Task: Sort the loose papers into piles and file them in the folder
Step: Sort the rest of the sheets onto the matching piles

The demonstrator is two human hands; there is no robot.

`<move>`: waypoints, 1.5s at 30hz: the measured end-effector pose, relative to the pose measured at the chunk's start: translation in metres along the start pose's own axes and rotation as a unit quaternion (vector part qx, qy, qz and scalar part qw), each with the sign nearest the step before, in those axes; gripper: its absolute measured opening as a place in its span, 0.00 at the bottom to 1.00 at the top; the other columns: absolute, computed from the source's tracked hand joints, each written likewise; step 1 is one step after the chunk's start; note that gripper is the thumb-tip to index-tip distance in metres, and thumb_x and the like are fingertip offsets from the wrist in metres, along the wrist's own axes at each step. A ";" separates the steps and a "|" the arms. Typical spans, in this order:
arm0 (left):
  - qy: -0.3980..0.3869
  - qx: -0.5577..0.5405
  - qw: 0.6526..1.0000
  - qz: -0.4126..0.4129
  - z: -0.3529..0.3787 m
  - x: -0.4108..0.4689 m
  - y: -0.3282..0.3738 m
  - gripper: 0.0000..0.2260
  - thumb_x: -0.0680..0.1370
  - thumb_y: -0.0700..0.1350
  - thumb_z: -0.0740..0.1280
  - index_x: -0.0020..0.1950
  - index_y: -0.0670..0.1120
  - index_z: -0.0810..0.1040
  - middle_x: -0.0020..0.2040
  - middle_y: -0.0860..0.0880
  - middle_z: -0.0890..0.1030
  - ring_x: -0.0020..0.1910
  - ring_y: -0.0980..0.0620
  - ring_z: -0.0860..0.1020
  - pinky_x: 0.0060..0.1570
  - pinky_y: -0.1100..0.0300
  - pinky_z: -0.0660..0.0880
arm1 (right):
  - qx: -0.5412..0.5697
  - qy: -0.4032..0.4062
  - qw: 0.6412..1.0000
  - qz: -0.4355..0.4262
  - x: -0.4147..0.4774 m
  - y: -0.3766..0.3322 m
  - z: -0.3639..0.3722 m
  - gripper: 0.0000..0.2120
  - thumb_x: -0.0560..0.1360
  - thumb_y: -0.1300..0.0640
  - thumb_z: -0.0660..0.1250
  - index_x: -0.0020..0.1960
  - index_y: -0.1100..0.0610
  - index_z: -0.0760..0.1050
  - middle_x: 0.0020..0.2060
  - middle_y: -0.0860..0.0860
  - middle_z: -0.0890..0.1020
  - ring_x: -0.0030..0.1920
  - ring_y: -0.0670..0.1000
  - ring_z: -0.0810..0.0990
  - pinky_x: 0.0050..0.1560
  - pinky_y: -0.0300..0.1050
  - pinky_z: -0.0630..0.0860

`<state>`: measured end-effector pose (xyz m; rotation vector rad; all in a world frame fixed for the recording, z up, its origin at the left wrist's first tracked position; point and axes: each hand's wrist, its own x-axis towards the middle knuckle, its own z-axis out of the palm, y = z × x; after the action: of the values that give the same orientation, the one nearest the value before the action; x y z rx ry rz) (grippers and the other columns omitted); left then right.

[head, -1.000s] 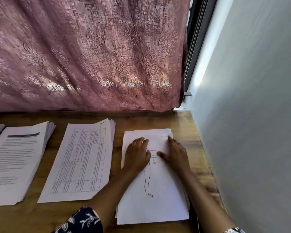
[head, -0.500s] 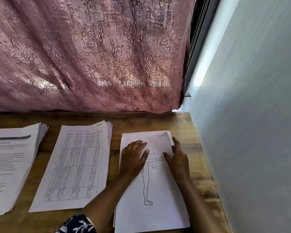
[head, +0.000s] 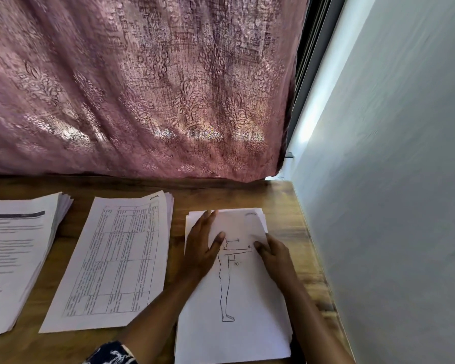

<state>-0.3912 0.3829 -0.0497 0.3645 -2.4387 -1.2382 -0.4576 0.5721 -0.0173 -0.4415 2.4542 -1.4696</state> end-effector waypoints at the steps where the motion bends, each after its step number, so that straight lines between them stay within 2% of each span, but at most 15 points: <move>1: 0.015 0.025 0.999 0.018 -0.004 0.001 0.004 0.30 0.76 0.72 0.48 0.75 0.61 0.55 0.77 0.51 0.60 0.76 0.53 0.58 0.75 0.44 0.56 | 0.069 -0.020 0.996 0.051 -0.001 -0.003 -0.003 0.09 0.78 0.62 0.64 0.51 0.51 0.80 0.48 0.50 0.85 0.47 0.49 0.83 0.45 0.42 0.77; 4: 0.026 0.079 0.992 0.100 -0.021 0.013 0.024 0.31 0.76 0.68 0.55 0.76 0.60 0.53 0.79 0.52 0.55 0.78 0.54 0.50 0.76 0.48 0.43 | 0.145 -0.076 0.981 0.099 -0.009 -0.010 -0.010 0.08 0.78 0.61 0.64 0.53 0.54 0.80 0.47 0.53 0.85 0.49 0.55 0.84 0.52 0.52 0.80; 6: 0.006 0.116 0.983 0.143 -0.037 0.024 0.038 0.32 0.75 0.69 0.56 0.75 0.57 0.59 0.76 0.51 0.62 0.76 0.54 0.56 0.74 0.48 0.40 | 0.197 -0.110 0.967 0.116 -0.018 -0.016 -0.012 0.08 0.78 0.61 0.64 0.54 0.59 0.79 0.48 0.56 0.85 0.49 0.56 0.84 0.53 0.54 0.80; 9: -0.055 0.144 0.971 0.181 -0.057 0.031 0.047 0.25 0.75 0.65 0.58 0.61 0.50 0.80 0.59 0.52 0.82 0.59 0.53 0.77 0.73 0.47 0.48 | 0.290 -0.140 0.936 0.145 -0.038 -0.023 -0.001 0.09 0.78 0.62 0.64 0.56 0.61 0.78 0.49 0.57 0.84 0.50 0.57 0.83 0.53 0.51 0.80; 12: -0.108 0.126 0.977 0.131 -0.072 0.020 0.037 0.20 0.75 0.60 0.62 0.53 0.48 0.84 0.50 0.52 0.85 0.46 0.55 0.79 0.62 0.51 0.68 | 0.298 -0.173 0.926 0.153 -0.062 -0.025 0.022 0.10 0.79 0.60 0.63 0.58 0.59 0.78 0.51 0.54 0.84 0.52 0.55 0.83 0.51 0.47 0.80; 15: -0.140 0.166 0.973 0.082 -0.082 0.000 0.020 0.09 0.76 0.52 0.69 0.53 0.51 0.84 0.47 0.53 0.85 0.43 0.58 0.79 0.57 0.52 0.74 | 0.186 -0.148 0.964 0.118 -0.069 -0.028 0.029 0.10 0.81 0.56 0.60 0.56 0.57 0.78 0.48 0.49 0.84 0.49 0.52 0.83 0.46 0.40 0.78; 17: -0.142 0.187 0.971 0.050 -0.087 -0.014 0.007 0.08 0.76 0.52 0.71 0.53 0.52 0.83 0.48 0.53 0.85 0.44 0.57 0.80 0.56 0.55 0.75 | 0.046 -0.066 0.996 0.048 -0.057 -0.022 0.021 0.08 0.80 0.56 0.62 0.54 0.55 0.78 0.46 0.46 0.84 0.47 0.48 0.82 0.46 0.37 0.75; 20: -0.127 0.248 0.959 0.047 -0.083 -0.028 -0.005 0.14 0.74 0.53 0.71 0.58 0.53 0.81 0.56 0.53 0.82 0.54 0.52 0.78 0.61 0.50 0.72 | -0.112 0.025 0.992 -0.046 -0.021 -0.010 0.004 0.08 0.78 0.59 0.65 0.56 0.58 0.79 0.48 0.49 0.84 0.49 0.48 0.81 0.47 0.36 0.71; 25: -0.088 0.245 0.960 0.101 -0.041 -0.018 0.012 0.20 0.74 0.57 0.64 0.63 0.51 0.79 0.64 0.49 0.78 0.64 0.46 0.74 0.63 0.47 0.68 | -0.286 -0.016 0.953 -0.096 0.042 0.009 -0.014 0.21 0.76 0.57 0.67 0.68 0.57 0.70 0.66 0.55 0.74 0.65 0.57 0.73 0.60 0.49 0.71; 31: -0.088 0.237 0.965 0.068 0.012 0.006 0.010 0.25 0.77 0.58 0.56 0.69 0.47 0.74 0.69 0.46 0.74 0.69 0.44 0.70 0.67 0.48 0.65 | -0.361 -0.065 0.925 -0.099 0.058 0.031 -0.006 0.31 0.78 0.47 0.63 0.76 0.56 0.58 0.74 0.54 0.65 0.74 0.54 0.61 0.72 0.52 0.60; 34: -0.059 0.223 0.970 0.076 0.017 0.002 0.000 0.27 0.79 0.60 0.51 0.72 0.47 0.70 0.72 0.45 0.70 0.72 0.45 0.67 0.70 0.49 0.62 | -0.344 -0.009 0.925 -0.163 0.053 0.038 -0.002 0.26 0.77 0.53 0.66 0.73 0.58 0.66 0.68 0.56 0.73 0.70 0.56 0.70 0.67 0.53 0.67; 37: -0.050 0.209 0.969 0.119 0.017 0.003 0.000 0.28 0.80 0.61 0.52 0.77 0.48 0.61 0.76 0.46 0.63 0.76 0.46 0.60 0.73 0.49 0.54 | -0.349 0.045 0.884 -0.308 0.040 0.036 0.005 0.23 0.68 0.63 0.73 0.63 0.60 0.76 0.54 0.56 0.83 0.58 0.57 0.79 0.54 0.50 0.75; 39: -0.061 0.203 0.966 0.150 0.015 0.004 0.003 0.28 0.81 0.62 0.50 0.77 0.50 0.58 0.77 0.47 0.63 0.76 0.47 0.58 0.74 0.49 0.50 | -0.341 0.028 0.859 -0.380 0.030 0.038 0.008 0.20 0.70 0.60 0.70 0.61 0.58 0.77 0.53 0.51 0.83 0.58 0.54 0.78 0.53 0.46 0.72; 41: -0.078 0.190 0.965 0.163 0.014 0.002 0.004 0.29 0.80 0.64 0.48 0.76 0.48 0.63 0.73 0.46 0.69 0.73 0.45 0.65 0.74 0.48 0.49 | -0.269 -0.012 0.892 -0.364 0.020 0.038 0.004 0.20 0.75 0.48 0.64 0.63 0.57 0.77 0.56 0.50 0.82 0.60 0.51 0.78 0.56 0.43 0.71; 45: -0.075 0.182 0.968 0.156 0.013 0.001 0.001 0.29 0.80 0.65 0.49 0.66 0.46 0.74 0.63 0.46 0.78 0.65 0.45 0.74 0.74 0.50 0.50 | -0.046 -0.021 0.984 -0.173 0.025 0.020 -0.020 0.29 0.77 0.35 0.53 0.59 0.56 0.79 0.54 0.47 0.82 0.54 0.42 0.80 0.52 0.35 0.74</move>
<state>-0.3978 0.3921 -0.0557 -0.0228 -2.7222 -0.7080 -0.4903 0.5882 -0.0268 -0.9491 2.5122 -1.4517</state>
